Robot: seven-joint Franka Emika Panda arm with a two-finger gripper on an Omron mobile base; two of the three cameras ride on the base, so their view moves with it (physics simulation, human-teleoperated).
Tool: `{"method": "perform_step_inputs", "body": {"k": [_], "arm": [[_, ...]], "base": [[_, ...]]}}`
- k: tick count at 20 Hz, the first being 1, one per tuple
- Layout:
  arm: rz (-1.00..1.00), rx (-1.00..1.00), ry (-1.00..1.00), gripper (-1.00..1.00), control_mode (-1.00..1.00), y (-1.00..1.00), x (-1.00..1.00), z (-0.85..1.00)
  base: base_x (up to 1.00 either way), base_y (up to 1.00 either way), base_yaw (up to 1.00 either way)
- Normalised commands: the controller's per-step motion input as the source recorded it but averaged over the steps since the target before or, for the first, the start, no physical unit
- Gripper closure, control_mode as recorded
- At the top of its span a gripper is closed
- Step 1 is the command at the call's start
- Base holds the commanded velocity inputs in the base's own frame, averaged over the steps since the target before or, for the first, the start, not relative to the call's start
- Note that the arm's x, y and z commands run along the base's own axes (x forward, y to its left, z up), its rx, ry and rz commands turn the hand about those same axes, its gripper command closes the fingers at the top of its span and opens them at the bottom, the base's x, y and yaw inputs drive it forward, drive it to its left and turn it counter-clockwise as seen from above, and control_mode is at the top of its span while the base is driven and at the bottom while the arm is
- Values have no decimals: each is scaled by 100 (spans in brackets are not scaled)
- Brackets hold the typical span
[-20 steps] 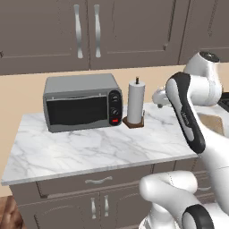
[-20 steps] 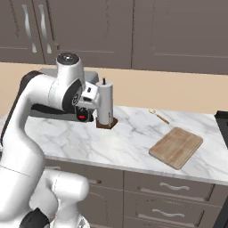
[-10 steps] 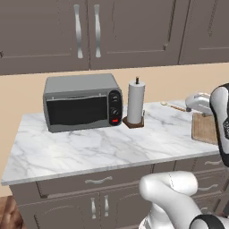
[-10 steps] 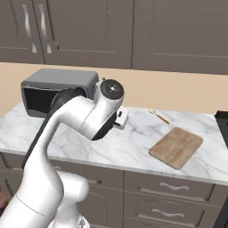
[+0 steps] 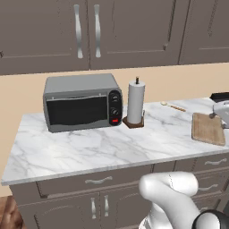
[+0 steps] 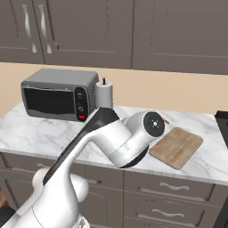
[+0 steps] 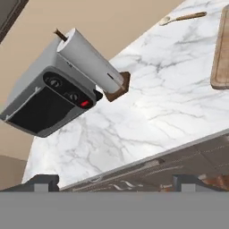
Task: Open the drawer on the right and place the cutting tools on the cutting board.
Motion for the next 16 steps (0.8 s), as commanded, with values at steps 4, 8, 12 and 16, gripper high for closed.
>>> {"method": "perform_step_inputs", "body": {"k": [4, 8, 12, 16], "arm": [[-5, 18, 0, -100, -100, -31, -27, -39], [-5, 13, 0, -100, -100, -29, -30, -45], [-6, 12, -3, -100, -100, -27, -30, -47], [-7, 10, -2, -100, -100, -21, -14, -47]], "base": [[0, 0, 0], [0, 0, 0], [0, 0, 0], [0, 0, 0]]}}
